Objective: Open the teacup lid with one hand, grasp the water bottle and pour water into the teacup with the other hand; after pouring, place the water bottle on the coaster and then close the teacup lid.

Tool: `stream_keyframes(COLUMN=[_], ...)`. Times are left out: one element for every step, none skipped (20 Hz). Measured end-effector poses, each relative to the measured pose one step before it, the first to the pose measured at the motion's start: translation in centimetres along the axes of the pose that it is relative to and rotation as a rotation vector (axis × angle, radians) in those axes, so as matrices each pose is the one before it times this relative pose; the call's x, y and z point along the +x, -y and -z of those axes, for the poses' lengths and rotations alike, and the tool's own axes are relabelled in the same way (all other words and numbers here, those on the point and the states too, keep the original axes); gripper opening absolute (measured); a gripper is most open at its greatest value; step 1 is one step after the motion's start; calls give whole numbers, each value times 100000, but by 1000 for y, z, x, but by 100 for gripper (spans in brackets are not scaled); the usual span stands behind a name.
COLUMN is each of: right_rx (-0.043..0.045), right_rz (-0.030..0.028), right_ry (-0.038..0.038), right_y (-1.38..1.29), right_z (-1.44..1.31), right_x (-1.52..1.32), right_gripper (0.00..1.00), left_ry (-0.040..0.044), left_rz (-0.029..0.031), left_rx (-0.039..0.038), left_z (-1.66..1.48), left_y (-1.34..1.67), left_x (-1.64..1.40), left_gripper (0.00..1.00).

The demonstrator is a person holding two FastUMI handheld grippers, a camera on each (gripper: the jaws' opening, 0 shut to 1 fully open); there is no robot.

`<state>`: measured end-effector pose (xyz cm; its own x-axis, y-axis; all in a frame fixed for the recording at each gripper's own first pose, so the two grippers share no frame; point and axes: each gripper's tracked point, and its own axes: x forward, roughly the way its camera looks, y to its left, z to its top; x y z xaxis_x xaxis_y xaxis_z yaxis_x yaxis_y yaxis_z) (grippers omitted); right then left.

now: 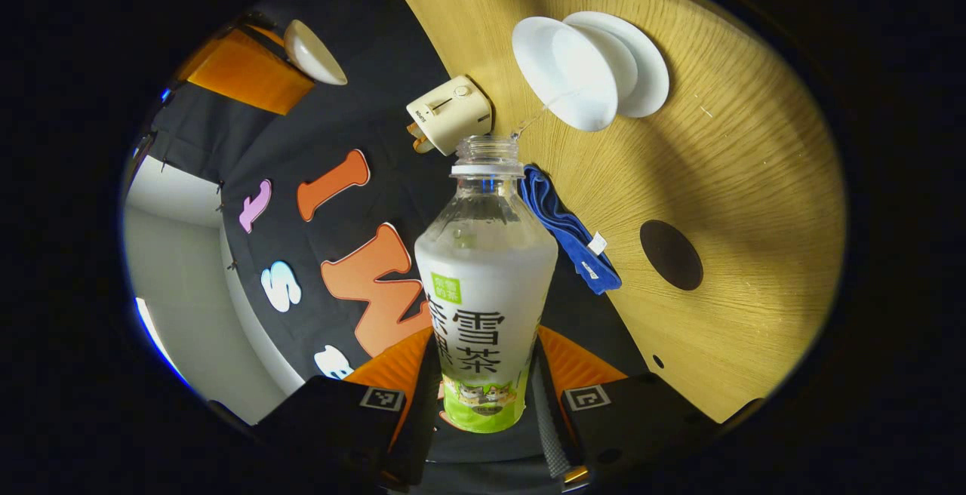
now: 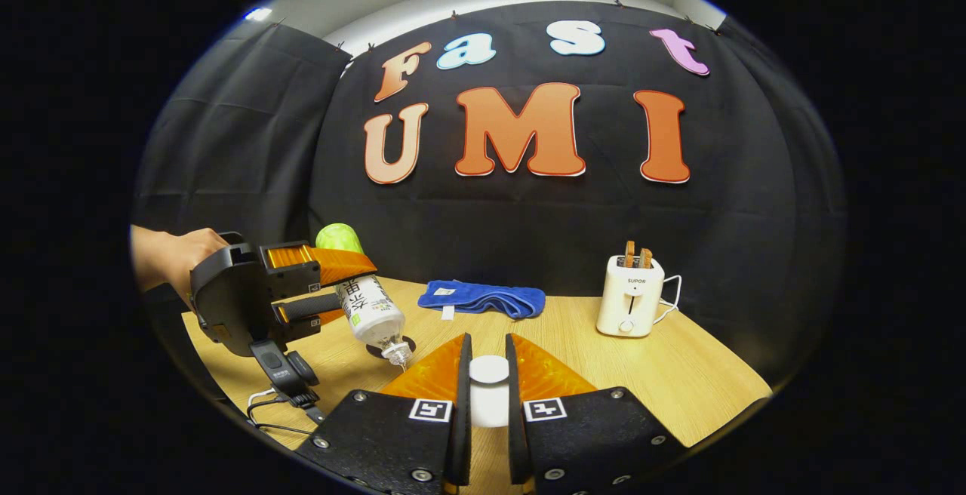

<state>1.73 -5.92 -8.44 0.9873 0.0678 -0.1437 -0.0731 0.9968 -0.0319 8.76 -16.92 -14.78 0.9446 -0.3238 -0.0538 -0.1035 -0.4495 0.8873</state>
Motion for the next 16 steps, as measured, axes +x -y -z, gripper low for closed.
stream_keyframes(right_rx=[220,86,-113,-325,-278,30,98,132,161,282,446,490,413,242,152,24], right_rz=[73,-277,-326,29,-269,-162,-372,-111,-54,-1,206,107,208,183,92,55], right_ry=[-33,-115,-182,12,152,39,-88,-3,38,41,150,-63,9,61,24,-92], right_y=[48,-118,-137,-71,-84,-125,-121,-72,1,18,106,105,54,29,19,-9], right_z=[-26,-9,117,-17,-27,2,-119,120,-23,-2,-4,82,-69,-30,-52,36], right_x=[10,-20,56,23,8,59,8,79,-13,-82,-8,146,-64,26,18,47], right_gripper=[20,20,20,20,20,20,20,20,20,20,20,20,20,20,20,20], left_ry=[-112,-204,451,-96,329,9,-56,537,740,406,743,778,735,453,331,121], left_rz=[-4,278,-316,273,75,522,734,662,608,6,-657,-911,-581,-110,70,166], left_rx=[-621,-690,39,-755,-1204,-1499,-1924,-1828,-2141,-2219,-2301,-2772,-3329,-3923,-4297,-3542], left_z=[21,27,-127,-21,-45,-29,116,-67,-162,-9,1,-82,-52,19,98,13], left_y=[-176,160,-55,54,237,73,179,210,162,155,-130,-221,-170,1,-11,153], left_x=[72,26,-57,-15,-157,42,14,-51,-130,-151,-102,-87,-167,-96,53,-91], left_gripper=[62,61,60,63,61,61,61,61,60,60,60,60,62,62,59,62])
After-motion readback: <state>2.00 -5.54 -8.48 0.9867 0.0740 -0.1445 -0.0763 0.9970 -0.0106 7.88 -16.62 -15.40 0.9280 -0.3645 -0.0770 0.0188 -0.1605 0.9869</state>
